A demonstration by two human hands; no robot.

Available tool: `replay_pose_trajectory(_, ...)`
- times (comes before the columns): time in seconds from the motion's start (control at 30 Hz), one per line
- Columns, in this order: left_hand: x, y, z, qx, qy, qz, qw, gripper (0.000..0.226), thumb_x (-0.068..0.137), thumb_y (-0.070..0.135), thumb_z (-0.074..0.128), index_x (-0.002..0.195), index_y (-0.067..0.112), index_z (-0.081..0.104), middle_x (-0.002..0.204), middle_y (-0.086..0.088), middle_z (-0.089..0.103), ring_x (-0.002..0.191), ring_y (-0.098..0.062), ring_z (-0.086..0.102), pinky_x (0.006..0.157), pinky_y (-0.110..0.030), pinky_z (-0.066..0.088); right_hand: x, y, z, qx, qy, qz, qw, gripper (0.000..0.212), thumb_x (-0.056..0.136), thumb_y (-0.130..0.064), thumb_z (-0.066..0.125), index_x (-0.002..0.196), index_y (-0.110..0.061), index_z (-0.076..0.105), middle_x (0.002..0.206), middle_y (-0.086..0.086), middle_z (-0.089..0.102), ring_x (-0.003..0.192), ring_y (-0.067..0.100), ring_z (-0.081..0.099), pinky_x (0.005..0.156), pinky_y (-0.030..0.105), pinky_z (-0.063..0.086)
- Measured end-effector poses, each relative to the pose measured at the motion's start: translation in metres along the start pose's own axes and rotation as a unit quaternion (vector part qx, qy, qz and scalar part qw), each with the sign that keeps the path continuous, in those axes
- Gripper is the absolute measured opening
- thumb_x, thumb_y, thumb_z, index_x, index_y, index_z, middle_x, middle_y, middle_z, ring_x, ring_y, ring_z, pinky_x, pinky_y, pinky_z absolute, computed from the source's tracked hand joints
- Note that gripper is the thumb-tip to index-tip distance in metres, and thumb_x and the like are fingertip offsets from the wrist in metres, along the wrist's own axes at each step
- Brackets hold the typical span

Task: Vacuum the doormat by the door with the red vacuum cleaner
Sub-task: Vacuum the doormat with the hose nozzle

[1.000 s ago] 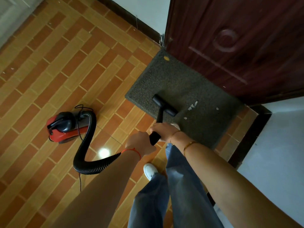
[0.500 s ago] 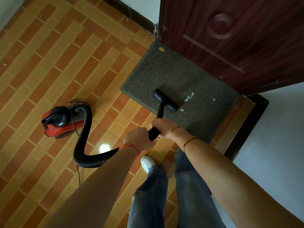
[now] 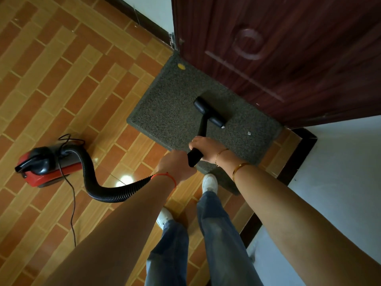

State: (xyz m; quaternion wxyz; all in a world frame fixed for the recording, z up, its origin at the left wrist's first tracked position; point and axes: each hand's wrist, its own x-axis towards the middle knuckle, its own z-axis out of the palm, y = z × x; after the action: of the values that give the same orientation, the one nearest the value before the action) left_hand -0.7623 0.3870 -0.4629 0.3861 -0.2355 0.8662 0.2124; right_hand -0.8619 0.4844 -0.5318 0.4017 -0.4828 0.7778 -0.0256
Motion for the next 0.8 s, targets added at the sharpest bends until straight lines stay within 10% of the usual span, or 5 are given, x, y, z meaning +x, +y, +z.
replay_pose_trajectory(0.8, 0.06, 0.087, -0.017, -0.012, 0.0, 0.015, 1.0, 0.015, 0.08, 0.031, 0.058, 0.078, 0.016, 0.056, 0.062, 0.004, 0.052, 0.051, -0.009, 0.051, 0.04, -0.021, 0.036, -0.01, 0.104, -0.043, -0.038, -0.014, -0.015, 0.999, 0.021, 0.087, -0.004, 0.058, 0.106, -0.012, 0.056, 0.117, 0.006, 0.056, 0.106, 0.023, 0.059, 0.084, 0.037, 0.051)
